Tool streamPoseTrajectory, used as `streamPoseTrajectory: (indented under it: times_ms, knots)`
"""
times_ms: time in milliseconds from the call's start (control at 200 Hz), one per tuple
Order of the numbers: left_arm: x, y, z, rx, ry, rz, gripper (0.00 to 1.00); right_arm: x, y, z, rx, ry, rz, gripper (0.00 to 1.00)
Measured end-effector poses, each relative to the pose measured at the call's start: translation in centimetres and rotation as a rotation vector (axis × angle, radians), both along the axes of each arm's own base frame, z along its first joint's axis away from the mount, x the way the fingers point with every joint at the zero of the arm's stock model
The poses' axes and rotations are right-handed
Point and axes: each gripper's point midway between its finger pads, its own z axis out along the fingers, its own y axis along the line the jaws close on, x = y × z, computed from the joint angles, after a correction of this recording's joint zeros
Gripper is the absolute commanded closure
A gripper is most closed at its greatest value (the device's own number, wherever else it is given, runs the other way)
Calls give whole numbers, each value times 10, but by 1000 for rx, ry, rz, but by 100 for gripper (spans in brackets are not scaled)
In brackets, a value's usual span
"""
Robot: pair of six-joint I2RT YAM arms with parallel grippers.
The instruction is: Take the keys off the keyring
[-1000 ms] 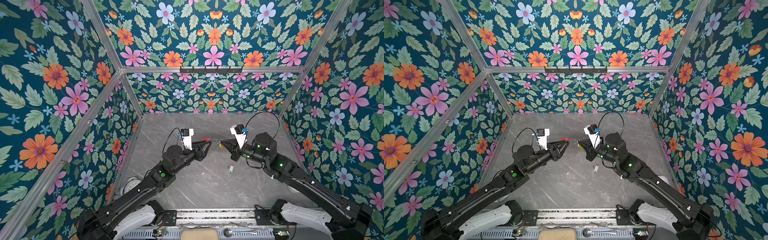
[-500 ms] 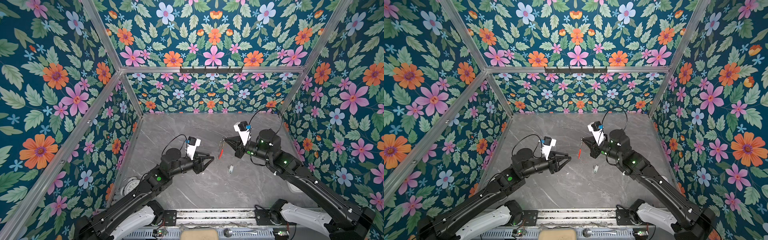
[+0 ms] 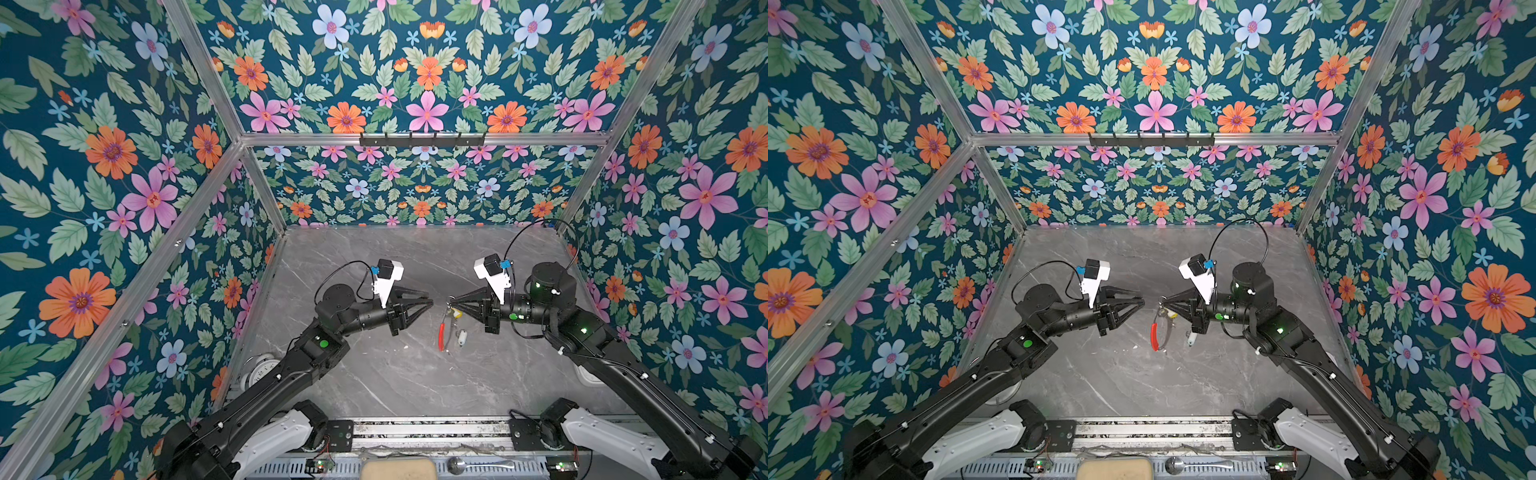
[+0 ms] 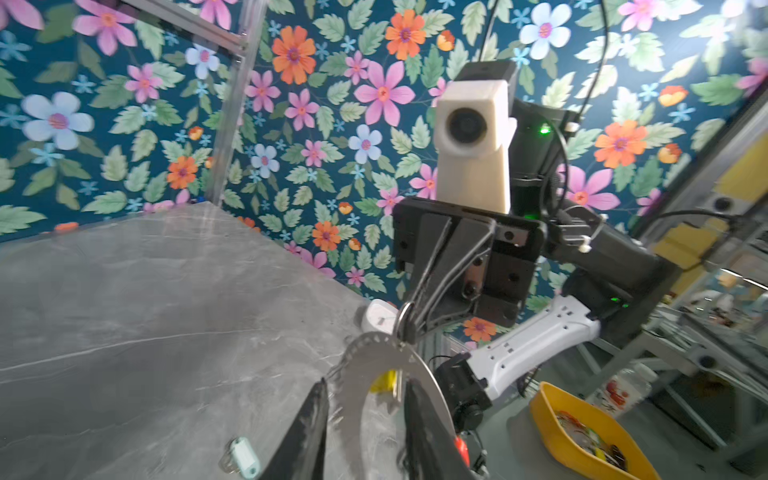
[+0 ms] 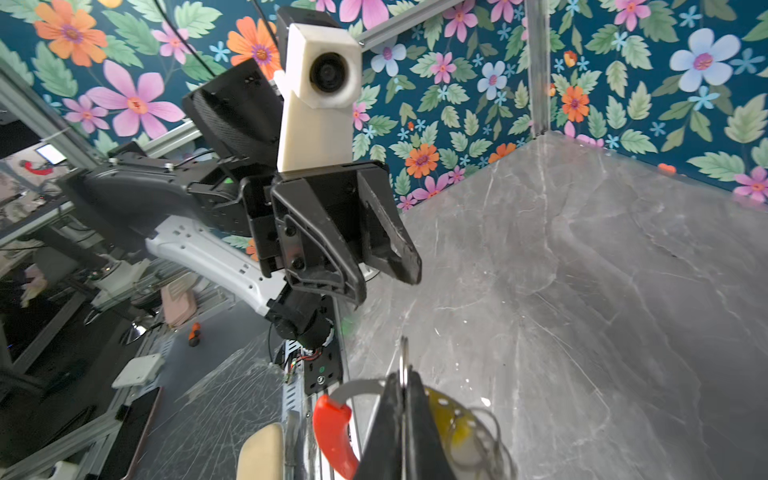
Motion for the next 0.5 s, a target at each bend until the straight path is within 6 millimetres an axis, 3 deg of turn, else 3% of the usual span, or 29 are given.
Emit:
streamPoseTrajectory:
  times_ms: [210, 500]
  knots:
    - [-12, -8, 14, -66, -35, -116, 64, -8, 5, 3, 41, 45, 61, 100]
    - [-14, -15, 11, -76, -18, -175, 69, -9, 10, 8, 77, 61, 94, 100]
